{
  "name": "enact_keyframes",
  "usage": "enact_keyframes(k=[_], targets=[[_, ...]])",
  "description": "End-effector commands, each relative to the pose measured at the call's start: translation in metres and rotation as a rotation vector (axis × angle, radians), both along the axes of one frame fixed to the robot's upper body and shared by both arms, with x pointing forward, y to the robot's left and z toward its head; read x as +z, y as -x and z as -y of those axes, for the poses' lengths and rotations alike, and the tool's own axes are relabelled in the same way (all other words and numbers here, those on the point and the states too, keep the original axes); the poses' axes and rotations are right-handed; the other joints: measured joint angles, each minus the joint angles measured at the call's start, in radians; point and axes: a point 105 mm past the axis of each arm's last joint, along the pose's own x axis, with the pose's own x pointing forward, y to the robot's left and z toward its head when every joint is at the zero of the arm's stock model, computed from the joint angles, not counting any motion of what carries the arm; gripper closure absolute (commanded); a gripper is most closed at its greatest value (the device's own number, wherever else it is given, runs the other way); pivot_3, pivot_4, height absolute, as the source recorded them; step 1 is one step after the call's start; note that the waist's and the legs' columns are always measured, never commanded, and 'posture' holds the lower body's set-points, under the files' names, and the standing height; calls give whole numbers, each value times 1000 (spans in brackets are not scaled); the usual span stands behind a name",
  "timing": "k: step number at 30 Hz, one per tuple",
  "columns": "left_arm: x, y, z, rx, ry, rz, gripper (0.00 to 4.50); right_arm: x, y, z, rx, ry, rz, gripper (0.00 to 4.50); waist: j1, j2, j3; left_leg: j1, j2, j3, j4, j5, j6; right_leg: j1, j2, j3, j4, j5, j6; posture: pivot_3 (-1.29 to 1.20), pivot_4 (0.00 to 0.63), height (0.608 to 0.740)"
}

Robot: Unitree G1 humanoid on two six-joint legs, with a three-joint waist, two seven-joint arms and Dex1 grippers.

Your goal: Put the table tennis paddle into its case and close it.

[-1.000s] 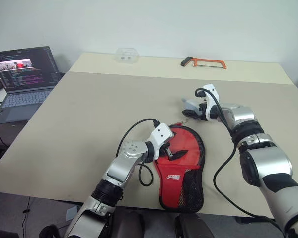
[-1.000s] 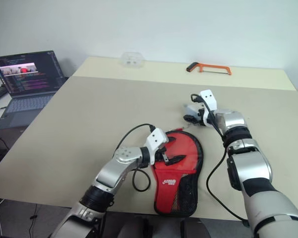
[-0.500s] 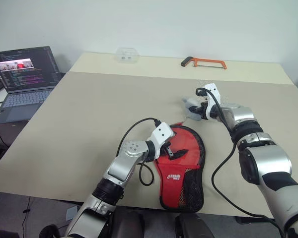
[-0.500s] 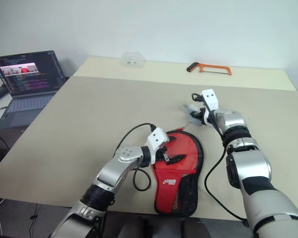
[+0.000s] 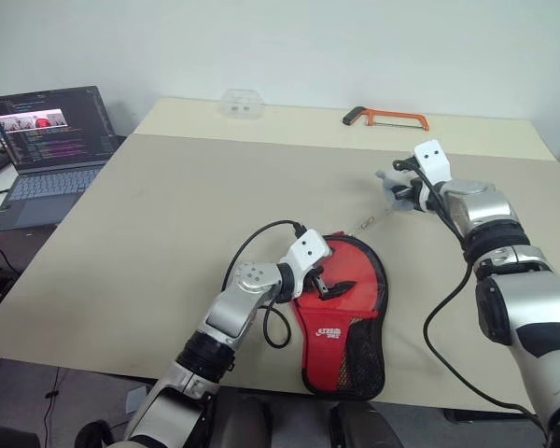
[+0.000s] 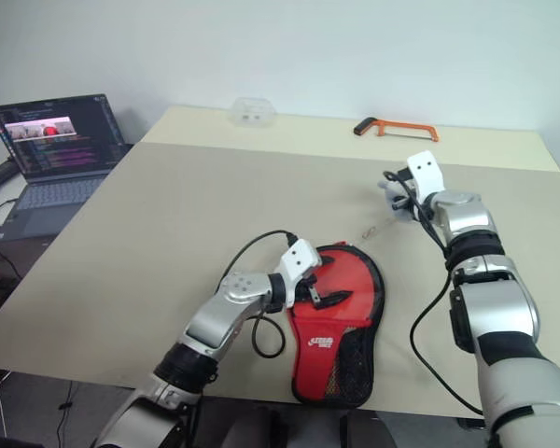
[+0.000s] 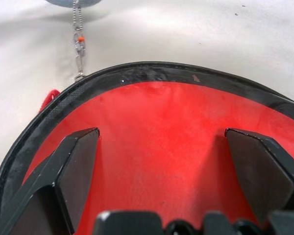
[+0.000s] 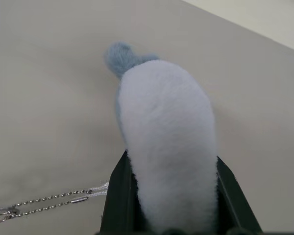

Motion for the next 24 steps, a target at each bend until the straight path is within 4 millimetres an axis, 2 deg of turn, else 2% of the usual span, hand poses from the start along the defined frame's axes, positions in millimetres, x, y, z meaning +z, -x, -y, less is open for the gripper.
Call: enact_keyframes(k=[1, 4, 9, 18, 24], targets=[[-23, 2, -4, 8, -74, -52, 0, 22, 3, 32, -50, 87, 83, 4095, 2, 0, 0, 0, 0, 0, 0, 0, 0, 0, 0, 0, 0, 0, 0, 0, 150, 740], [-23, 1, -3, 3, -78, -53, 0, 16, 12, 42, -19, 120, 48, 4108, 3, 0, 0, -1, 0, 0, 0, 0, 0, 0, -1, 0, -1, 0, 0, 0, 150, 740], [-25, 0, -5, 7, -86, -56, 0, 9, 41, 54, 87, 182, -16, 4110, 11, 1, 0, -1, 0, 0, 0, 0, 0, 2, -1, -1, -3, 0, 0, 0, 150, 740], [-31, -2, -9, 6, -116, -66, 0, 3, 135, 46, 486, 313, -194, 4114, 20, 5, -2, -1, -2, -1, -2, -1, 0, 4, 2, -2, -11, 0, 0, 0, 150, 740], [-31, -3, -6, -6, -124, -67, 0, -4, 187, 26, 751, 322, -310, 4116, 19, 5, -2, 0, -2, -3, -1, -1, 1, 8, 2, -2, -14, 0, 1, 0, 150, 740]])
